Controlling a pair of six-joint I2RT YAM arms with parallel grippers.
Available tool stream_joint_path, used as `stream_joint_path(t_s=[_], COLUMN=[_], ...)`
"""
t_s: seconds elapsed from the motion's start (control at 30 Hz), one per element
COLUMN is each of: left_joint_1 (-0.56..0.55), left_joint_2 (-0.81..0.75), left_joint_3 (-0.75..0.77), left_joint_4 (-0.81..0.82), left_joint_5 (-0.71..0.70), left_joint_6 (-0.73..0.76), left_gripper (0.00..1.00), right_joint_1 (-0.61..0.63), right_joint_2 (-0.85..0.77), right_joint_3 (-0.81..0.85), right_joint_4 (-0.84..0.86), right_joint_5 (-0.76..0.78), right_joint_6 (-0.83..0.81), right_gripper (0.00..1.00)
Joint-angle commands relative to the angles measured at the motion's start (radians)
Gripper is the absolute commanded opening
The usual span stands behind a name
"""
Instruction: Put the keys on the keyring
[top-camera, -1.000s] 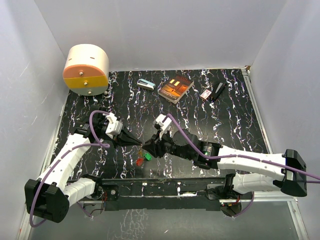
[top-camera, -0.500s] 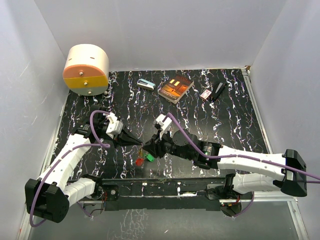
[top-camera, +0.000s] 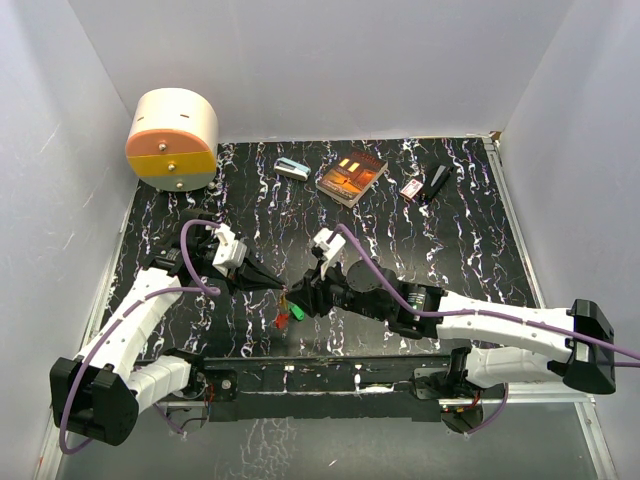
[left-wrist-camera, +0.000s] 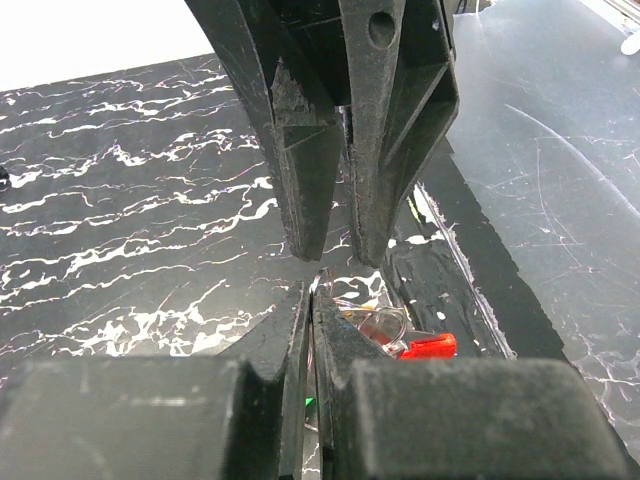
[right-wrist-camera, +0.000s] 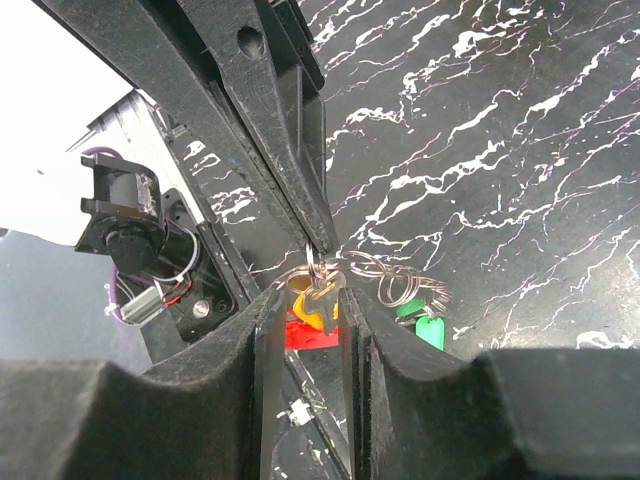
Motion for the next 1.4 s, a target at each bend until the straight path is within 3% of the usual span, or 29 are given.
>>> stream_joint_path(t_s=[0.0, 0.6, 0.83, 1.17, 1.27, 1.37], left_joint_1=[-0.001, 0.000, -0.001, 0.000, -0.001, 0.000], left_joint_2=[-0.012, -0.013, -0.012, -0.011, -0.010, -0.010], left_joint_3=[0.016, 0.024, 0.033, 0.029, 0.032, 0.039], left_joint_4=[-0.027, -0.036, -0.038, -0.006, 0.022, 0.040], left_joint_5=[0.064, 0.073, 0.086, 0.081, 0.066, 0.039], left_joint_6=[0.011, 0.015, 0.011, -0.032, -0.076, -0.109], left_gripper=[0.00, 0.00, 0.00, 0.00, 0.23, 0.30], right_joint_1=[0.005, 0.005, 0.005, 0.005, 0.005, 0.005], right_joint_2=[0.002, 0.057, 0.050, 0.047, 0.051, 0.047], right_joint_3=[0.061, 0.084, 0.072, 0.071, 0.082, 0.086], right_joint_4=[0.078, 0.102, 0.103, 0.103, 0.065, 0.036], right_joint_5=[0.033, 0.020, 0.032, 0.043, 0.057, 0.065], right_joint_6=[-0.026, -0.052, -0.045, -0.028, -0.009, 0.012], right_gripper=[0.33, 0.32, 0.08, 0.08, 0.08, 0.08])
